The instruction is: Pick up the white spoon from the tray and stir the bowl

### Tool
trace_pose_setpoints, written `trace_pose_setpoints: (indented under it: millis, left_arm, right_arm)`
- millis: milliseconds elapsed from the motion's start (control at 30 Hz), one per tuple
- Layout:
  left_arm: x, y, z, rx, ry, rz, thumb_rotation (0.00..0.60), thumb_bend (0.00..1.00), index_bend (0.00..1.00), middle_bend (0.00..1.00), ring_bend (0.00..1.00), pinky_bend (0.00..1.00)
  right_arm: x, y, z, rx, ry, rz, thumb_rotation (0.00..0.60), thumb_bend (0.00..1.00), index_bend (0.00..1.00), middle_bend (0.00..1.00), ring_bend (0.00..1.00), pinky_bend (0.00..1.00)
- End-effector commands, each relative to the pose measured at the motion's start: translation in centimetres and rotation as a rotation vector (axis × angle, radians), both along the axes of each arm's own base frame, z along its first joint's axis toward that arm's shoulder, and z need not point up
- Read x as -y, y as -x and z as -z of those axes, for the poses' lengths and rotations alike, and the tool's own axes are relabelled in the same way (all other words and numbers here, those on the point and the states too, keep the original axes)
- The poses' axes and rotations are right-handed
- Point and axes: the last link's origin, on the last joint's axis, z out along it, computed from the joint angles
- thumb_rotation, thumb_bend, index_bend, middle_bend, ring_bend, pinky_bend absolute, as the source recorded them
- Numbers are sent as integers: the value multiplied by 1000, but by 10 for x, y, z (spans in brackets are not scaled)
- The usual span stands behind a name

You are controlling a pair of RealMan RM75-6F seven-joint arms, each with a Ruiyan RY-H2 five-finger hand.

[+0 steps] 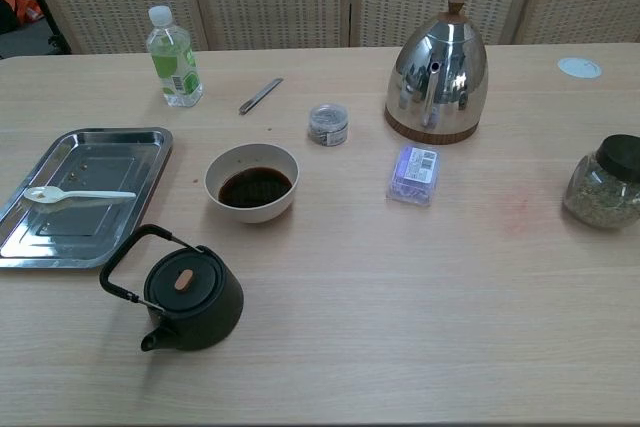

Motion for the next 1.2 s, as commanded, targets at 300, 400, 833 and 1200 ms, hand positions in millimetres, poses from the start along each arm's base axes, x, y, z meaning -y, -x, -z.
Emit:
trace_pose_setpoints:
  millis: [300, 400, 833, 1200]
  left_arm:
    - [-2, 0, 3, 3, 31, -4, 600, 70, 0, 0, 0, 0]
    - [-9, -3, 6, -6, 55, 12, 600, 69, 0, 0, 0, 0]
    - [-107, -46, 44, 25, 254, 85, 600, 105, 157, 0, 0, 0]
    - [-159, -65, 96, 1, 296, 66, 600, 185, 319, 0, 0, 0]
  right_arm:
    - [-1, 0, 1, 20, -12, -7, 600, 0, 0, 0, 0, 0]
    - [0, 0, 1, 17, -14, 2, 600, 0, 0, 0, 0, 0]
    - [3, 1, 1, 35, -21, 18, 600, 0, 0, 0, 0, 0]
    - [4, 3, 1, 48, -33, 25, 600, 0, 0, 0, 0, 0]
